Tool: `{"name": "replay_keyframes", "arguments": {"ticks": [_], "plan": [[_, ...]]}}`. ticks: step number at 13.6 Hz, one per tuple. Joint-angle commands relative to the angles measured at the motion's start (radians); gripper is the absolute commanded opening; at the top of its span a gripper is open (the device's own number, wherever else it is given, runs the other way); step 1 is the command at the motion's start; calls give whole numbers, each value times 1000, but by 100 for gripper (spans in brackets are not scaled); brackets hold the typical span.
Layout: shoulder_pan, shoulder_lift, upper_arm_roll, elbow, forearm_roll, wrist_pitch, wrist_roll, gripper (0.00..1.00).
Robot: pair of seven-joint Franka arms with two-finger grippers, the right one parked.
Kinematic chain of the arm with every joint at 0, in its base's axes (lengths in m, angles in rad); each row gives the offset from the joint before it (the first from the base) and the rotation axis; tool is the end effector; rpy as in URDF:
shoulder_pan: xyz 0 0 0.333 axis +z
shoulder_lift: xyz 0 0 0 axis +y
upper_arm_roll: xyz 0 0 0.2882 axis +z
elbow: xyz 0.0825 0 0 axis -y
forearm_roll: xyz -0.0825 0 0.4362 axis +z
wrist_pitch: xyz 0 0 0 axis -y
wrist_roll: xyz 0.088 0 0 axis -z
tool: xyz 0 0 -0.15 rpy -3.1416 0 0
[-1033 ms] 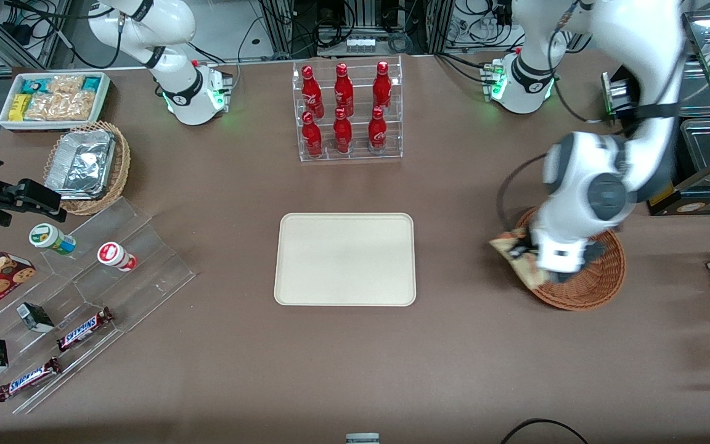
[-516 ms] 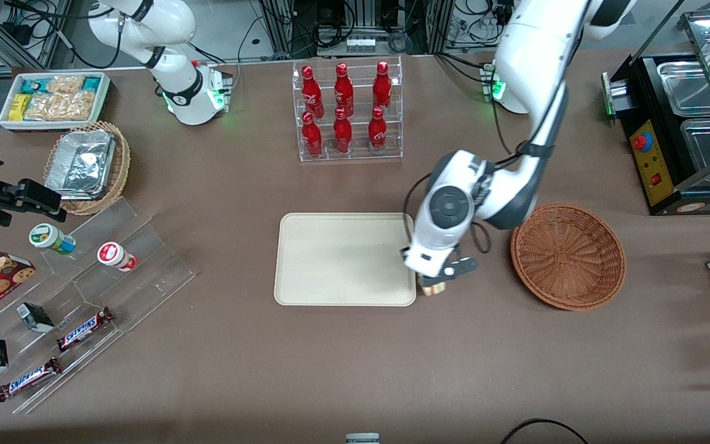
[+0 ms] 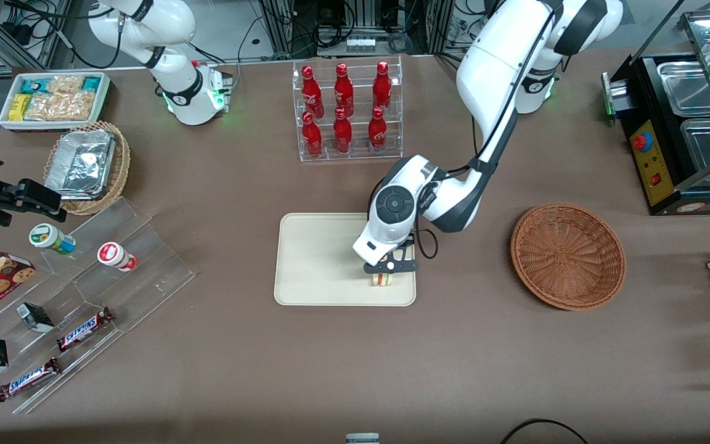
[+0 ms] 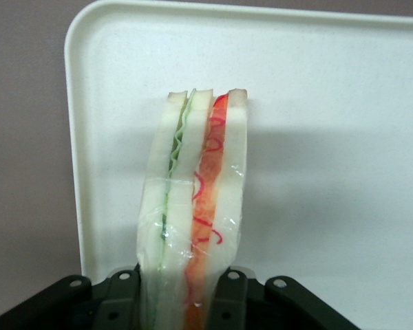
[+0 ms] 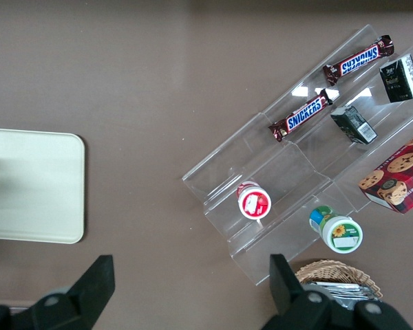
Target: Place sandwich from basket to tray
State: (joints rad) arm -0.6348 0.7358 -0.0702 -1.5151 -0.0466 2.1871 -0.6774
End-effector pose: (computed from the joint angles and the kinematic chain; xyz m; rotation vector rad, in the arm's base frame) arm 0.5517 -0.4693 0.1271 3.1119 0.0267 -0.1591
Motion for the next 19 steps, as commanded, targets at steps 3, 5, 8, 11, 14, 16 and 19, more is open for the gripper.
{"name": "replay_keyframes", "arguments": {"ticks": [3,5,8,11,14,16,19], "plan": [[6,17,0,33,-7,-27,45,45],[6,17,1,33,-7,-27,32,62],[9,2,4,35,1,-33,-49,95],[24,-99,33,27,5,-137,-60,100],[66,-226,113,13,11,-283,-42,100],[137,-321,148,-54,13,-317,-33,100],[274,-467,165,-100,48,-387,45,100]]}}
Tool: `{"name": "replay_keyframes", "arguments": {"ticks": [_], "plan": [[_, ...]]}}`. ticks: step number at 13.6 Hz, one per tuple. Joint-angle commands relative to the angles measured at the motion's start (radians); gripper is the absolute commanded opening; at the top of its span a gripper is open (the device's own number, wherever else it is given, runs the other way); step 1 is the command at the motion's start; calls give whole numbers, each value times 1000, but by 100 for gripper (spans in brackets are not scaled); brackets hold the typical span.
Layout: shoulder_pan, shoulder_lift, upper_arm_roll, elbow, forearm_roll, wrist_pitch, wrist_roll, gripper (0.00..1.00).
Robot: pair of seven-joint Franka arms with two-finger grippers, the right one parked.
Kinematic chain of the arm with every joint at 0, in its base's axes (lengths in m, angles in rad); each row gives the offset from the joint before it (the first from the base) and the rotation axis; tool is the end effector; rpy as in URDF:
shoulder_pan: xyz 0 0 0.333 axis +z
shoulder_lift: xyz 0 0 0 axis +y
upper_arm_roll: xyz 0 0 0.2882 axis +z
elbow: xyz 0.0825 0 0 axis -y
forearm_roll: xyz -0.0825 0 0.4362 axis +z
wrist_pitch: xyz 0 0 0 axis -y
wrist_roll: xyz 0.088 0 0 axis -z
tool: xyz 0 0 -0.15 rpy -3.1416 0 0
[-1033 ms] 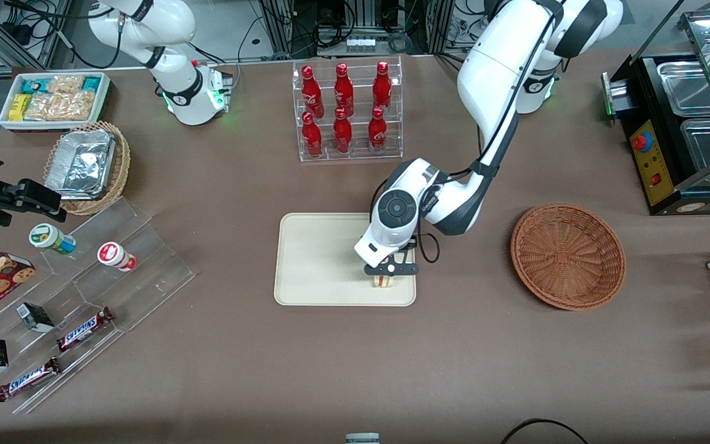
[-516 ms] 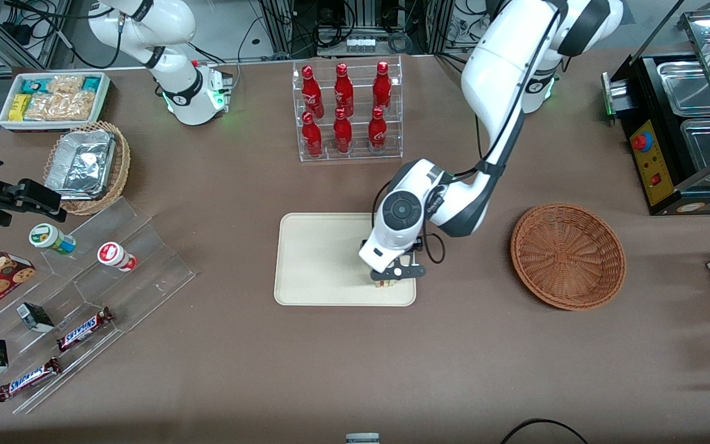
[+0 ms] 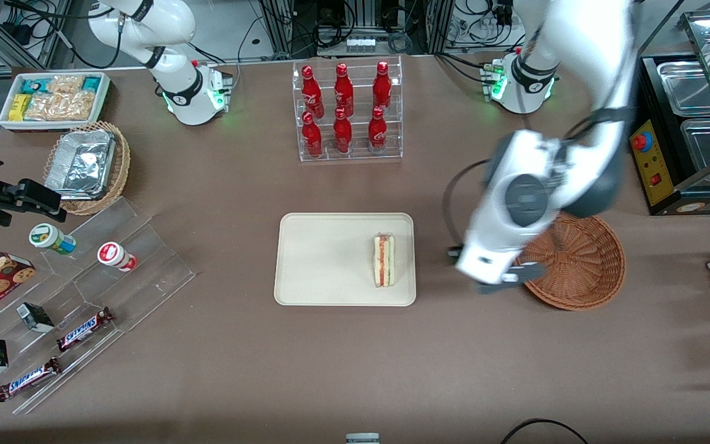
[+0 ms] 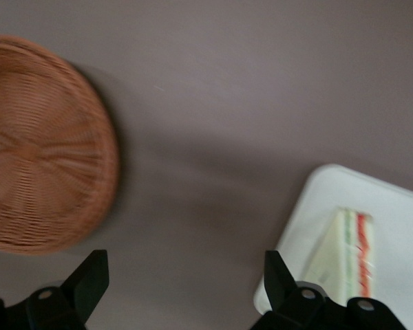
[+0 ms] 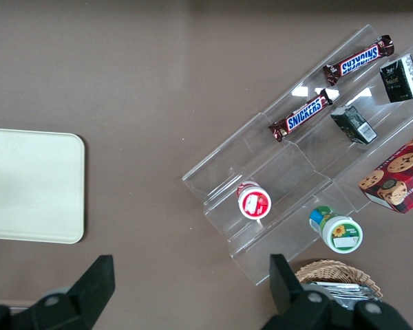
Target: Place sandwich from basket to tray
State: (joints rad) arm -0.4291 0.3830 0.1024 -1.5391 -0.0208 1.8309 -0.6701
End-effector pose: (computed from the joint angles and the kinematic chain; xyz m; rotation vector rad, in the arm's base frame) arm 0.6567 -0.2309 0.3406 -3.0353 -0.5273 0.1070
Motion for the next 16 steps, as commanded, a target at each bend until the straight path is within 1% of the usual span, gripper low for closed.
{"name": "replay_keyframes", "arguments": {"ticks": [1,4,5,8,10,11,13,16], "plan": [[116,-151,-7,-76,22,-59,91,100],[219,-239,-7,-69,19,-180,323,100],[234,-263,-6,-70,22,-200,383,100],[242,-337,-7,-50,42,-263,434,100],[303,-381,-35,-46,39,-326,504,100],[322,-391,-56,-44,39,-340,549,100],[322,-404,-62,-33,38,-372,613,100],[316,-406,-66,-21,28,-374,616,100]]}}
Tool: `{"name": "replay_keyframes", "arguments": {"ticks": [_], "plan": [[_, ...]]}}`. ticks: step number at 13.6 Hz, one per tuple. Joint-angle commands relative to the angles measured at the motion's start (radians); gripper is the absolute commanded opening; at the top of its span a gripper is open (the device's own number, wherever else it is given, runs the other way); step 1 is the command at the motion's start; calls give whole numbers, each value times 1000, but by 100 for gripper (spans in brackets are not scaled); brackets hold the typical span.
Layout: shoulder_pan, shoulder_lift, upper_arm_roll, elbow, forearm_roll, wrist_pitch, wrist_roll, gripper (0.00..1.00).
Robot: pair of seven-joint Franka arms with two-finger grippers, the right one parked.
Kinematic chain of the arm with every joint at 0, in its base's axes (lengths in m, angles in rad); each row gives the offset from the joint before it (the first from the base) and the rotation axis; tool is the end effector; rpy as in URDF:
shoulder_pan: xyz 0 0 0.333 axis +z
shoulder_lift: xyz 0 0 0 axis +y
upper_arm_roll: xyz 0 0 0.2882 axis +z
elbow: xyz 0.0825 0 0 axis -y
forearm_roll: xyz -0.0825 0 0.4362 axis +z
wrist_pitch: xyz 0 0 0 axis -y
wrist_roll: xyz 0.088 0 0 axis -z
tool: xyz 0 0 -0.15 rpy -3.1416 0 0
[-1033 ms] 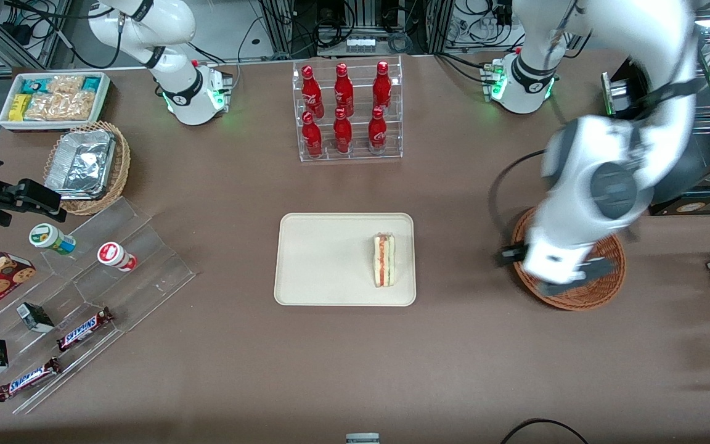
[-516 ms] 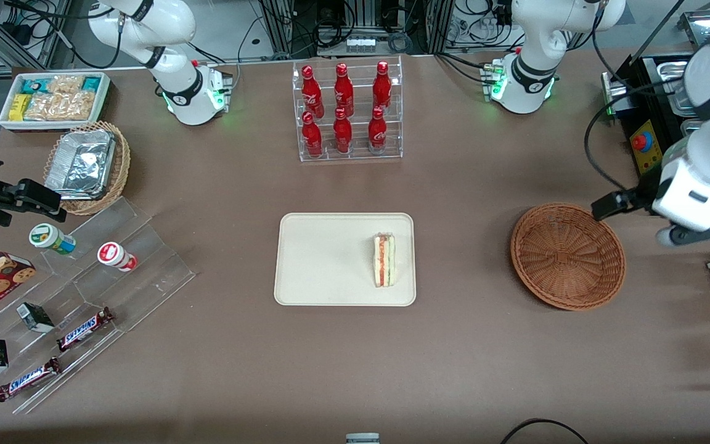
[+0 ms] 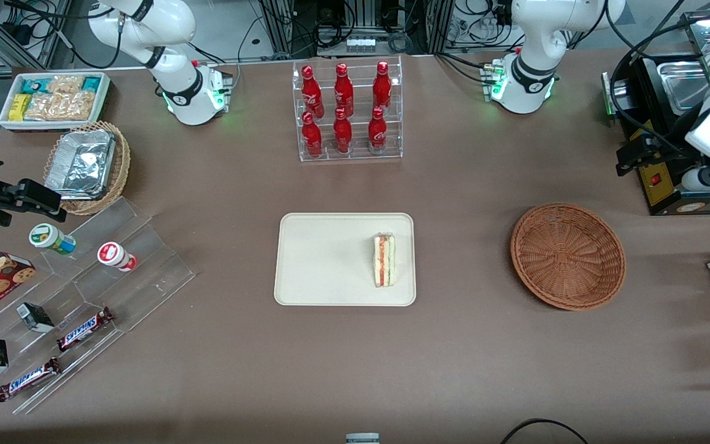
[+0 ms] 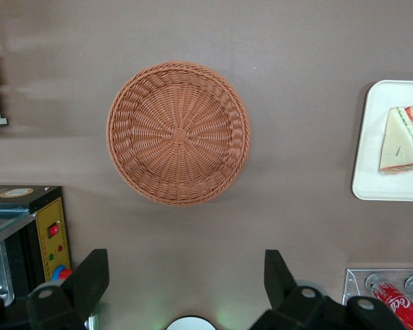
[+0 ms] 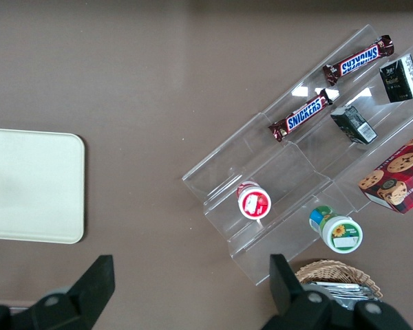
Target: Place sandwich from basket to tray
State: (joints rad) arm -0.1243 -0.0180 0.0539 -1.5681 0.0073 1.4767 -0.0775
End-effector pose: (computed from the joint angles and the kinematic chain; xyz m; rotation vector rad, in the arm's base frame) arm 0.5871 -0.0400 0.5581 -3.1278 -0.0117 0.1138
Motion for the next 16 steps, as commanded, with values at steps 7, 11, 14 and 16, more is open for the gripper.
{"name": "replay_keyframes", "arguments": {"ticks": [7,11,14,16], "plan": [[20,-5,-48,8,11,-13,18,100],[20,-5,-45,6,14,0,9,100],[22,-2,-45,-4,17,37,-11,100],[23,-3,-46,-7,17,39,-16,100]]}}
